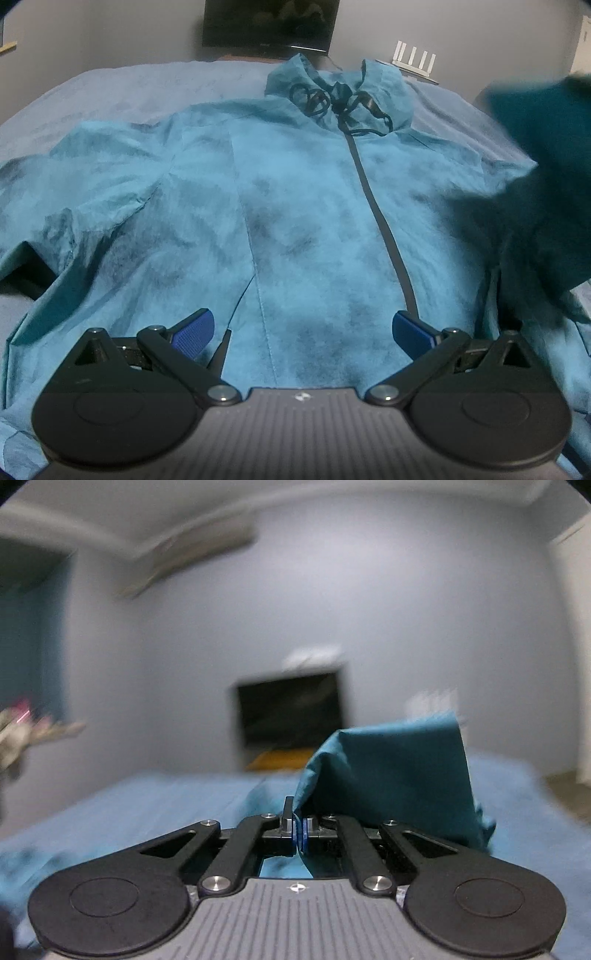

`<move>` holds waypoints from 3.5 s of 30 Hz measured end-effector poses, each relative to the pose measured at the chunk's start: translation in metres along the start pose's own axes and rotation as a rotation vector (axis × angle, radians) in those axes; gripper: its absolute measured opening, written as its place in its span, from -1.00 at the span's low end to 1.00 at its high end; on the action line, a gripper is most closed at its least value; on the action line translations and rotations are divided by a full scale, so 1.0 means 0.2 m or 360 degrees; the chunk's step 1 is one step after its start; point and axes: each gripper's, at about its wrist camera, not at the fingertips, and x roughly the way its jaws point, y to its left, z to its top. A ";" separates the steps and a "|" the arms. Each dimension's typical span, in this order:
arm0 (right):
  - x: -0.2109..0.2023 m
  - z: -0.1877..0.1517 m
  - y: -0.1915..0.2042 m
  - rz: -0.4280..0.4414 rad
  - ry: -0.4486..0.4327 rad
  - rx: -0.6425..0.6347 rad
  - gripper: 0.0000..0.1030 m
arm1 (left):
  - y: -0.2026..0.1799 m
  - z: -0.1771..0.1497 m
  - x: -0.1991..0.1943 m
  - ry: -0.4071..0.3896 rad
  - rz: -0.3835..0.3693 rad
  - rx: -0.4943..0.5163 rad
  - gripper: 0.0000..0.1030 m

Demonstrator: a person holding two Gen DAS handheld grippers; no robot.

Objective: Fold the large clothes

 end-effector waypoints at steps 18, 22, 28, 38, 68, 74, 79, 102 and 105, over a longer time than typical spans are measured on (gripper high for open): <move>0.18 -0.44 -0.40 -0.0150 0.0360 0.0973 0.01 | -0.18 0.10 0.08 -0.0178 -0.0260 0.0177 1.00; 0.13 -0.46 -0.44 -0.0204 0.0303 0.0926 -0.01 | -0.40 0.07 0.17 -0.0187 -0.0274 0.0496 0.92; 0.16 -0.46 -0.46 -0.0243 0.0260 0.0904 -0.01 | -0.54 -0.04 0.32 -0.0063 -0.0100 0.0788 -0.30; 0.12 -0.40 -0.51 -0.0335 0.0127 0.0860 0.01 | 0.13 0.25 0.19 -0.0229 -0.0273 -0.0290 -0.78; 0.57 -0.73 -0.40 -0.0491 0.0834 0.0224 0.31 | 0.50 0.17 0.17 -0.0205 0.0368 -0.0677 -0.67; 0.53 -0.69 -0.35 -0.0405 0.0665 0.0226 0.56 | 0.39 0.20 0.16 -0.0243 0.0334 -0.0507 0.16; 0.59 -0.76 -0.32 -0.0427 0.0810 0.0129 0.65 | 0.35 0.19 0.23 -0.0137 0.0353 -0.0416 0.27; 0.40 -0.62 -0.17 -0.0361 0.0276 0.0047 1.00 | 1.41 0.06 -0.26 -0.0457 0.1170 -0.1101 1.00; 0.39 -0.63 -0.15 -0.0317 0.0294 0.0035 1.00 | 1.49 0.04 -0.18 -0.0366 0.1223 -0.1138 1.00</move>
